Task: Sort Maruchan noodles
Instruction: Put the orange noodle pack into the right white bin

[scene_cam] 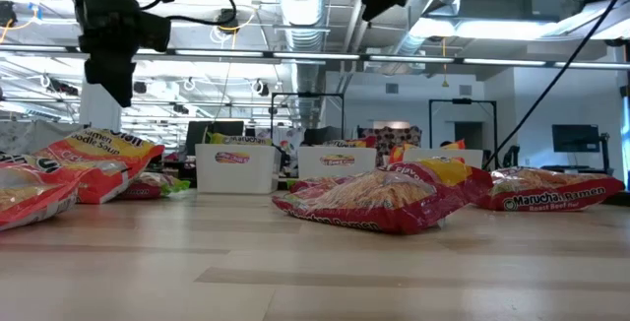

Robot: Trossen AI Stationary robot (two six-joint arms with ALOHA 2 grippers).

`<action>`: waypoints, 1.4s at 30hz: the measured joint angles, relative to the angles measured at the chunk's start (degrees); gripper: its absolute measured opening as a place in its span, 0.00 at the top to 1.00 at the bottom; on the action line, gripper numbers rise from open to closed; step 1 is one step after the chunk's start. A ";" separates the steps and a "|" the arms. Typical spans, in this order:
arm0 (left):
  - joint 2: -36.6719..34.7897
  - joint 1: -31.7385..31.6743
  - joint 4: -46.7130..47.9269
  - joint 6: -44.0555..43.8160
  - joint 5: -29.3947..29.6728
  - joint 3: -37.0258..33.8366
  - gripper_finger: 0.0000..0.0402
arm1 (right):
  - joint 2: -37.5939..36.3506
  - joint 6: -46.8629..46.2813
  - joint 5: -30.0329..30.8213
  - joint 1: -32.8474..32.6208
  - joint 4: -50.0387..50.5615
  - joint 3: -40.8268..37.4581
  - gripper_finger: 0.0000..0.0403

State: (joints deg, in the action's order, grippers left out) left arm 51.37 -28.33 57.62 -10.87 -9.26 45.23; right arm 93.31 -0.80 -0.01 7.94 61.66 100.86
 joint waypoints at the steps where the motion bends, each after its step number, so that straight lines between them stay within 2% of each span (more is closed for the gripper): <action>1: 0.00 0.37 -0.06 0.00 0.00 0.00 0.72 | 0.16 -0.52 0.00 -0.48 0.14 0.00 0.43; 11: 0.39 5.61 -0.49 5.64 1.64 -3.09 0.72 | 0.80 -6.43 0.02 -4.28 2.33 -2.85 0.43; 20: 0.44 7.79 -2.37 8.22 2.18 -3.37 0.72 | 0.75 -6.78 0.02 -7.07 0.00 -2.80 0.43; 30: 9.57 8.06 -5.78 9.14 2.48 -3.37 0.72 | 0.75 -6.79 0.04 -8.42 -0.90 -2.80 0.43; 34: 12.82 8.06 -5.74 8.69 0.43 -3.37 0.72 | 0.75 -6.82 0.09 -8.69 -0.87 -2.80 0.43; 42: 15.42 8.82 -5.18 8.23 -2.28 -3.37 0.72 | 0.75 -6.82 0.11 -8.69 -0.92 -2.80 0.43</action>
State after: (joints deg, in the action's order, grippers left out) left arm 66.79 -19.51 52.45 -2.64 -11.54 41.87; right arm 94.06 -7.62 0.10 -0.75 60.75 98.06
